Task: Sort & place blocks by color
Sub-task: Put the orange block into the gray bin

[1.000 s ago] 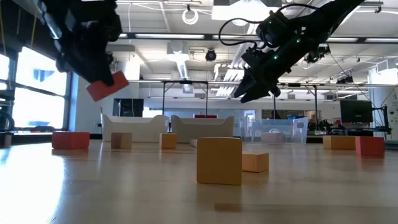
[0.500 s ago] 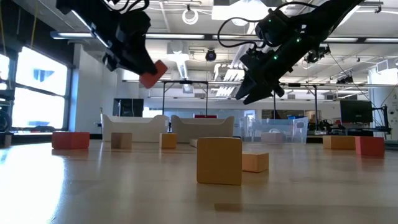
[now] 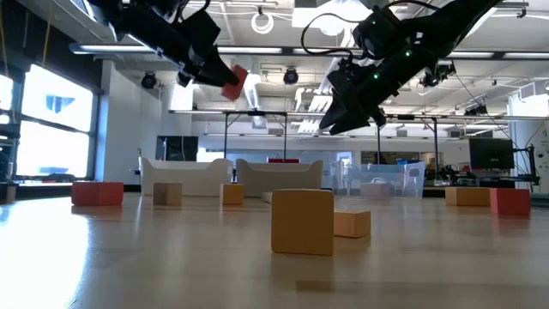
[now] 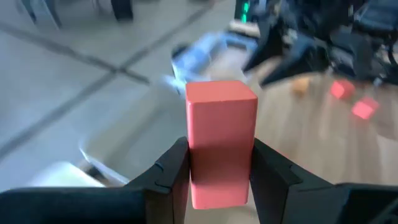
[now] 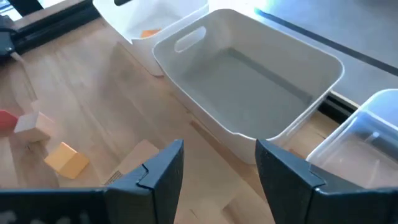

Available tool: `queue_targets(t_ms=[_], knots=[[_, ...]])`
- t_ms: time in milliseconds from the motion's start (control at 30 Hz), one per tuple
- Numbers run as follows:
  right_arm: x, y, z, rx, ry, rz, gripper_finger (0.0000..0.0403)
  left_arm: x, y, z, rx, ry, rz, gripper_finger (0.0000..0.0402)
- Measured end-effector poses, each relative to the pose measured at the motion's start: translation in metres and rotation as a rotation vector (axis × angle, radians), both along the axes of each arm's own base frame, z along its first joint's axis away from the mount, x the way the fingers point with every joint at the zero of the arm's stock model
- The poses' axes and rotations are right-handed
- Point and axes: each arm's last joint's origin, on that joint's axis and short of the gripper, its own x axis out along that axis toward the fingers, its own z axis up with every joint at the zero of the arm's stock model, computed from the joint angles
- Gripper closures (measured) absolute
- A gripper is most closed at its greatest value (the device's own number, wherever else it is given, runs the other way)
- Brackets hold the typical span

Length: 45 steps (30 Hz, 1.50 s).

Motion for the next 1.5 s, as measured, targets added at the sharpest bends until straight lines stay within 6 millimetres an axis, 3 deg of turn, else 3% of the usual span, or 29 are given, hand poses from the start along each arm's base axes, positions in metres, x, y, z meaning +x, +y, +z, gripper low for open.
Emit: queue_targets(t_ms=[167, 400, 833, 967, 1233, 1500], knots=[[0.0, 0.0, 0.0, -0.01, 0.0, 0.005, 0.0217, -0.002, 0.013, 0.014, 0.164, -0.064, -0.02, 0.0293], [0.0, 0.0, 0.0, -0.015, 0.001, 0.0, 0.0217, -0.003, 0.022, 0.021, 0.222, -0.139, 0.006, 0.0293], [0.0, 0.0, 0.0, 0.013, -0.012, -0.01, 0.0217, 0.04, 0.061, -0.009, 0.131, -0.005, 0.012, 0.0293], [0.0, 0.0, 0.0, 0.022, -0.017, -0.007, 0.0217, 0.049, 0.075, -0.027, 0.083, 0.062, 0.026, 0.0293], [0.002, 0.003, 0.0, 0.031, -0.022, -0.002, 0.0217, 0.056, 0.101, -0.057, -0.029, 0.102, 0.064, 0.0293], [0.007, 0.022, -0.002, 0.054, -0.002, 0.056, 0.0217, 0.056, 0.119, -0.08, -0.12, 0.115, 0.108, 0.0279]])
